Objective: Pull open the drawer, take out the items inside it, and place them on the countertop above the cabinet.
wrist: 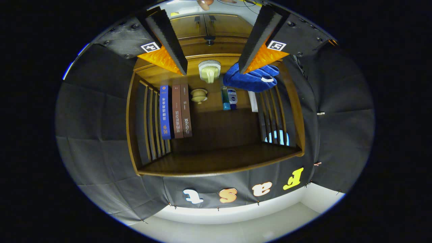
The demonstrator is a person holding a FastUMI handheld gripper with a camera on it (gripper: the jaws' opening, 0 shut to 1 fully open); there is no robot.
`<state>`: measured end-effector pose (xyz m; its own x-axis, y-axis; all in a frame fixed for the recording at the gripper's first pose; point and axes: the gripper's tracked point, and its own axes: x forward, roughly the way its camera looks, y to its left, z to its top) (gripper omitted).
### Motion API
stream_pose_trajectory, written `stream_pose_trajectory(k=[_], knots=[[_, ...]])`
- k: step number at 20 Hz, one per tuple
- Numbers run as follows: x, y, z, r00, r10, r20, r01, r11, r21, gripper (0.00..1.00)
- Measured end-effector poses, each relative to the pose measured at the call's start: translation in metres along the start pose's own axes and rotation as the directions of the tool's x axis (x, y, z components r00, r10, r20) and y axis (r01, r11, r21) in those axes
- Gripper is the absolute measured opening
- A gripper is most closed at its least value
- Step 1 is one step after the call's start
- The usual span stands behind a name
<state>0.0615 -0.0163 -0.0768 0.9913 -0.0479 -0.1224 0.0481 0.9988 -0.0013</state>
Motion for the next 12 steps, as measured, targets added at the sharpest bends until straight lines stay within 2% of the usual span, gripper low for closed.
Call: stream_pose_trajectory(k=[12], knots=[[-0.025, -0.005, 0.015, 0.999, 0.002, 0.032, -0.002, 1.000, 0.010, 0.99]])
